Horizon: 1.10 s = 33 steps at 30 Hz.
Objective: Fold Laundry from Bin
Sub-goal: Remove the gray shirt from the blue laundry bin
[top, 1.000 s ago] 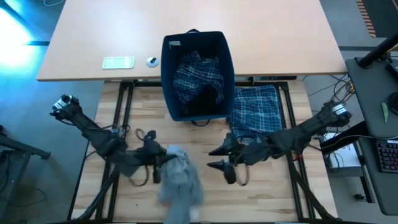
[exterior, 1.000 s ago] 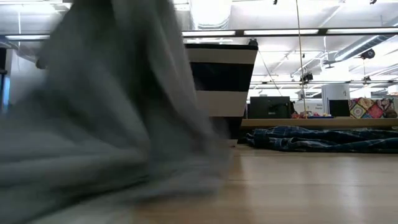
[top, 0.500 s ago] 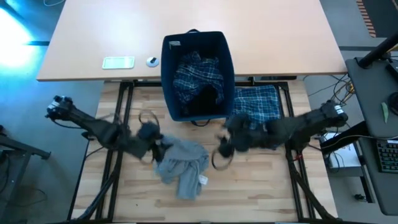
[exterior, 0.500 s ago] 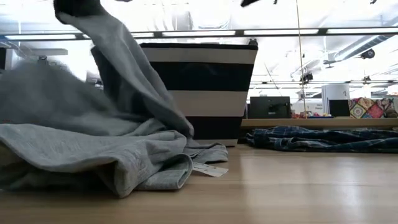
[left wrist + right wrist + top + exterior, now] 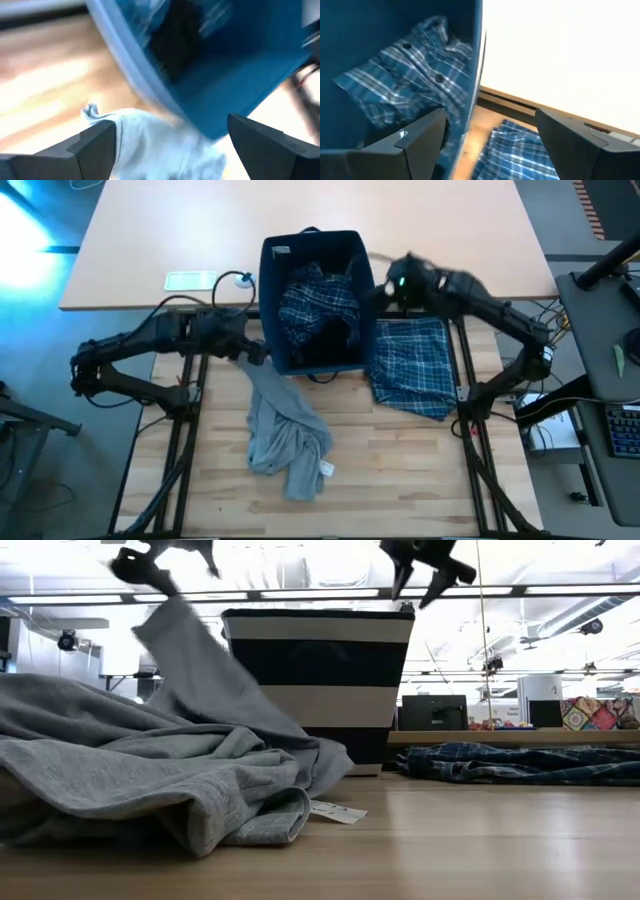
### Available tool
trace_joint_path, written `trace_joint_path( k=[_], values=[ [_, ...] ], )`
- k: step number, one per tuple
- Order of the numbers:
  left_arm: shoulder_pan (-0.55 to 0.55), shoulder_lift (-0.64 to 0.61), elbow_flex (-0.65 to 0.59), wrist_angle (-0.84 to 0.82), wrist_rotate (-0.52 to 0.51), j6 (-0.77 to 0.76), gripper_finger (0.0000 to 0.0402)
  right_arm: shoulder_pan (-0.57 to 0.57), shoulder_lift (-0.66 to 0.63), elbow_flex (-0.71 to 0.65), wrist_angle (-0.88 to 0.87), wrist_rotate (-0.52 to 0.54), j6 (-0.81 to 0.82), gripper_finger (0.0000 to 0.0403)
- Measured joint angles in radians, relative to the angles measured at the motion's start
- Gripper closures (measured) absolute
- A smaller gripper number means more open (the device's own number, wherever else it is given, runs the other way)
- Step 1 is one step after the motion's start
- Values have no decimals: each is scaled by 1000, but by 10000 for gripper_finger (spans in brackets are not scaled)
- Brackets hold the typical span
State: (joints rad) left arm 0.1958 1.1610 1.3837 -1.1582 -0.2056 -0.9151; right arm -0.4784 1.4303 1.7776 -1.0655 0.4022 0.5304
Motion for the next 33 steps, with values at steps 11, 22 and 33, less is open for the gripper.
trace_joint_path(
  k=[11, 22, 33],
  values=[
    [73, 62, 96, -3, 51, 0, 61, -123, 19, -20, 9, -151, -85, 106],
    [330, 217, 2, 174, -3, 123, 92, -118, 104, -25, 5, -339, 29, 164],
    [361, 290, 132, 174, 14, 269, 192, -105, 197, -23, 61, -348, 54, 287]
  ],
)
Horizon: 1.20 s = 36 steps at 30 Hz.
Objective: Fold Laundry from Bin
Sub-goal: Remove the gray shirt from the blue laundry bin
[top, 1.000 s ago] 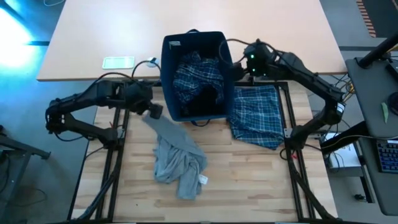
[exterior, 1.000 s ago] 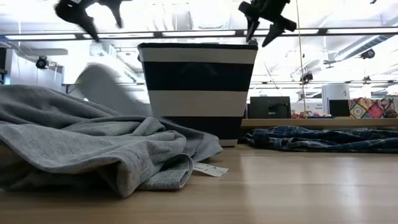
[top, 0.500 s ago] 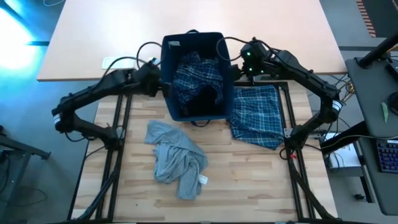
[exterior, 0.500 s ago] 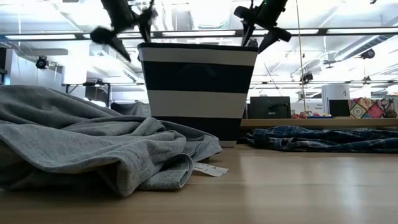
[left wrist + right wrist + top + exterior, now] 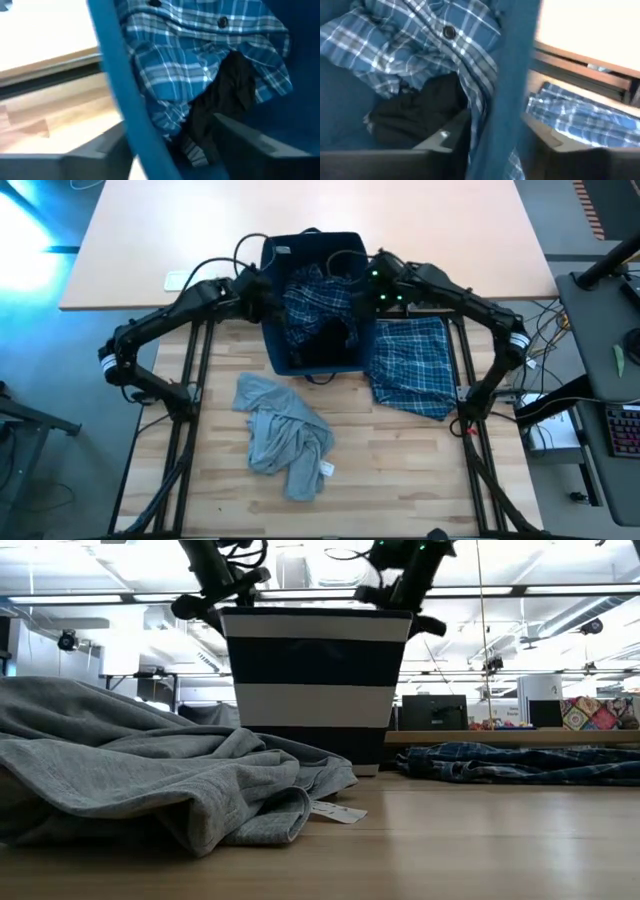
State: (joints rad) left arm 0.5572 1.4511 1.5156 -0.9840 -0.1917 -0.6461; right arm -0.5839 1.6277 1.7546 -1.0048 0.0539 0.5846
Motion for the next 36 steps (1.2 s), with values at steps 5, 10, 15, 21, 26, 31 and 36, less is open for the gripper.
trace_joint_path(
  k=[5, 10, 15, 21, 26, 31, 36],
  values=[
    [49, 55, 77, -9, 0, 48, 355, -5, 11, 27, 54, 23, -4, 380],
    [126, 118, 206, 1, 0, 129, 374, -33, 16, 71, 153, 90, -20, 390],
    [226, 234, 421, 23, 16, 234, 383, -119, 20, 89, 313, 115, -50, 390],
    [282, 426, 674, -32, 12, 306, 391, -201, 82, 96, 433, 96, -82, 389],
    [327, 557, 844, -107, 16, 367, 349, -238, 129, 131, 466, 99, -132, 368],
    [377, 545, 778, -118, 77, 350, 260, -261, 154, 188, 471, 85, -164, 280],
    [372, 483, 782, -185, 81, 350, 169, -259, 123, 218, 471, 93, -245, 207]
  ],
)
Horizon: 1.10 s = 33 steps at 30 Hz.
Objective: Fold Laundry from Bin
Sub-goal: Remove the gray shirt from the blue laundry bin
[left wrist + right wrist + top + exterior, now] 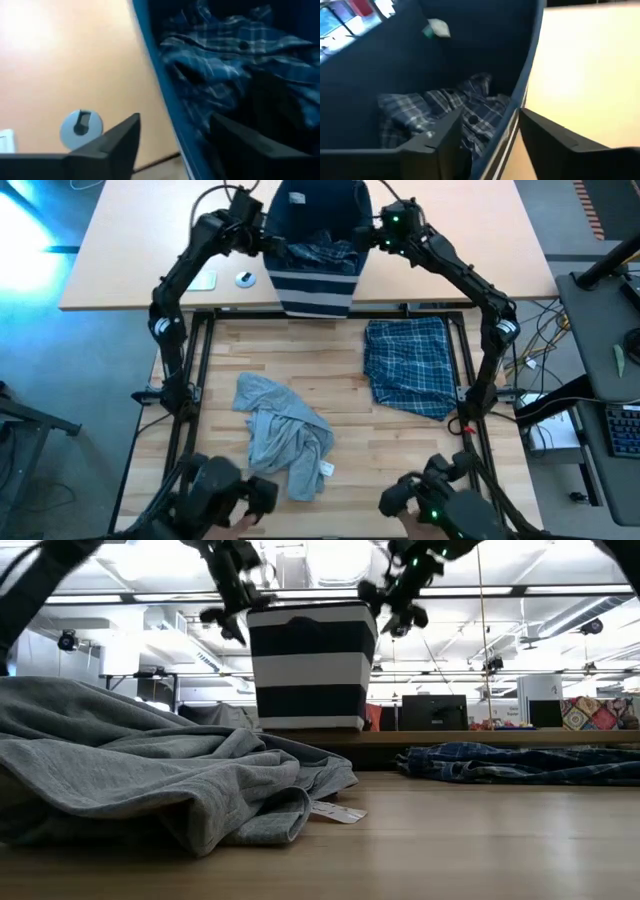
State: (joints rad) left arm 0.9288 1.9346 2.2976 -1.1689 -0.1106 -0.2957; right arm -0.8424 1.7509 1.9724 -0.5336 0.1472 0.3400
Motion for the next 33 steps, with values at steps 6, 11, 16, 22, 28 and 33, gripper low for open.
trace_joint_path(
  k=[6, 11, 16, 22, 28, 33],
  values=[
    [-103, -181, -5, -114, -7, 1, 104, 82, -111, -4, -46, 11, -150, 173],
    [-391, -390, -122, -152, -76, 2, 96, 294, -255, -83, -56, 6, -284, 172],
    [-810, -579, -349, -97, -247, -119, 101, 615, -375, -226, -54, 10, -312, 172],
    [-1319, -720, -705, 112, -405, -217, 110, 987, -374, -387, -51, 83, -181, 172],
    [-1586, -752, -1001, 317, -501, -493, 117, 1176, -233, -520, -56, 229, 315, 172],
    [-1731, -739, -1179, 398, -529, -699, 122, 1198, -71, -548, -57, 184, 624, 172]
  ],
)
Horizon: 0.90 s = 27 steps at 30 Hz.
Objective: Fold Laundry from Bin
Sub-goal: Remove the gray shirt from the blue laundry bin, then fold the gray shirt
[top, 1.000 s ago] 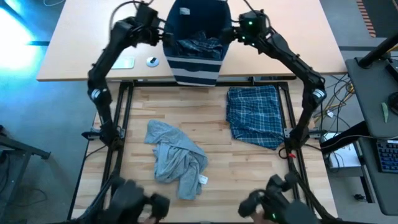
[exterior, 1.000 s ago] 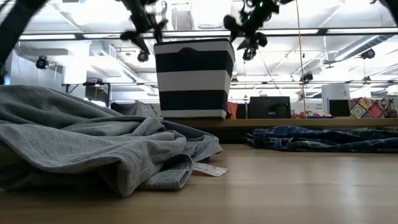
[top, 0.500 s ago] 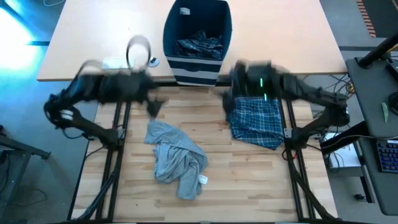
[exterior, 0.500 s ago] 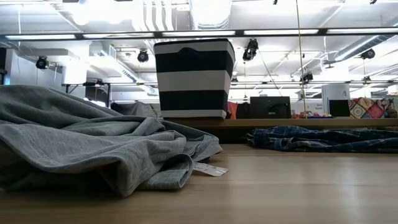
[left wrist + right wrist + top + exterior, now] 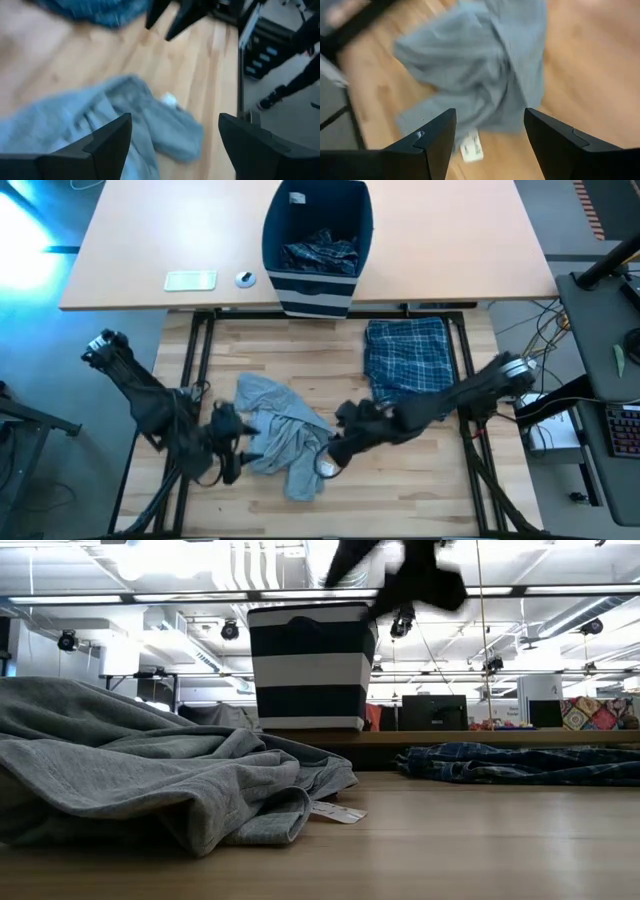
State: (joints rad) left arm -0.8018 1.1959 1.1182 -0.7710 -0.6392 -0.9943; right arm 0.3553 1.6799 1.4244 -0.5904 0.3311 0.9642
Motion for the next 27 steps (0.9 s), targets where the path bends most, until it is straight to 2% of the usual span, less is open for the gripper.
trace_joint_path(
  k=[4, 8, 11, 16, 20, 23, 27],
  values=[
    [-42, 18, -79, 25, 1, -141, 123, -21, 130, -1, -22, -70, 138, 172],
    [-51, 37, -100, 27, 5, -167, 123, -53, 219, -2, -51, -101, 211, 184],
    [-50, 40, -101, 7, 6, -167, 123, -83, 268, -3, -44, -153, 208, 206],
    [-36, -4, -103, -53, 12, -164, 123, -118, 304, -4, 28, -192, 135, 256],
    [20, -59, -127, -84, 28, -121, 123, -124, 285, 2, 83, -198, 38, 319],
    [110, -81, -135, -78, 101, -18, 123, -118, 251, 25, 94, -199, -112, 378],
    [268, -73, -137, 12, 228, 213, 124, -100, 189, 55, 86, -173, -272, 392]
  ],
)
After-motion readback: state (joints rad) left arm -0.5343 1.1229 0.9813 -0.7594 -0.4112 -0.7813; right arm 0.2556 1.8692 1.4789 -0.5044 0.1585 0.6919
